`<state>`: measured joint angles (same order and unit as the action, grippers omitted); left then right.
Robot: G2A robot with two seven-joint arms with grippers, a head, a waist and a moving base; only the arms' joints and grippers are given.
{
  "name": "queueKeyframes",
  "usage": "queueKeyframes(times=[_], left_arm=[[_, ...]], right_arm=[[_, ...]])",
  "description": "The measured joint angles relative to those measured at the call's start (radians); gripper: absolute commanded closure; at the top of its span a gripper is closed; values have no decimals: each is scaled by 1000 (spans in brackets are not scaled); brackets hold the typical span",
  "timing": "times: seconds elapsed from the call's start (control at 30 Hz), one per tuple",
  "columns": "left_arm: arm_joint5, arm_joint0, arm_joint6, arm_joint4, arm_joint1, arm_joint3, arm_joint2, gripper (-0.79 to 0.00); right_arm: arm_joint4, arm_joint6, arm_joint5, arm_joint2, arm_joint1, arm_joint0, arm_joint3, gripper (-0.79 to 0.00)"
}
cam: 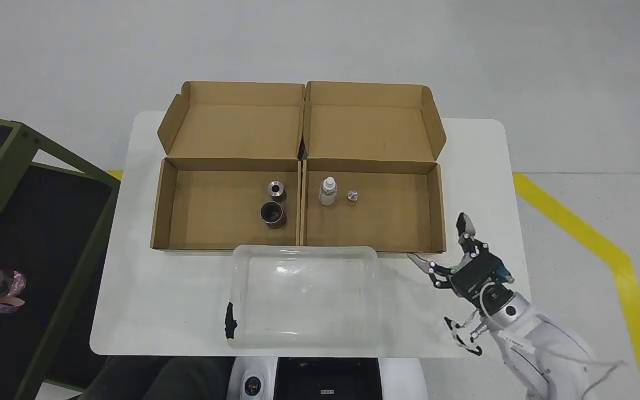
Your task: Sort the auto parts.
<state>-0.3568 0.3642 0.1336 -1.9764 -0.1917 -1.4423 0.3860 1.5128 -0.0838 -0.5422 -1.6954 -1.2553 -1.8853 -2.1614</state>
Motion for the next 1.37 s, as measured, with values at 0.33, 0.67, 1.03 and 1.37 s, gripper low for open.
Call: queueKeyframes(times=[0.33,0.67,1.03,1.37], left_arm=[[0,0,0,0,0,0,0,-785],[0,0,0,0,0,0,0,-785],[0,0,0,0,0,0,0,-784],[0,0,0,0,0,0,0,-785]], right_arm=[[-18,-60,38,-55,5,-70,15,-785],[-37,-94,38,-69,8,-87,27,-785],[-36,-93,38,-69,8,-87,27,-784],[-36,-93,38,-69,8,-87,27,-785]])
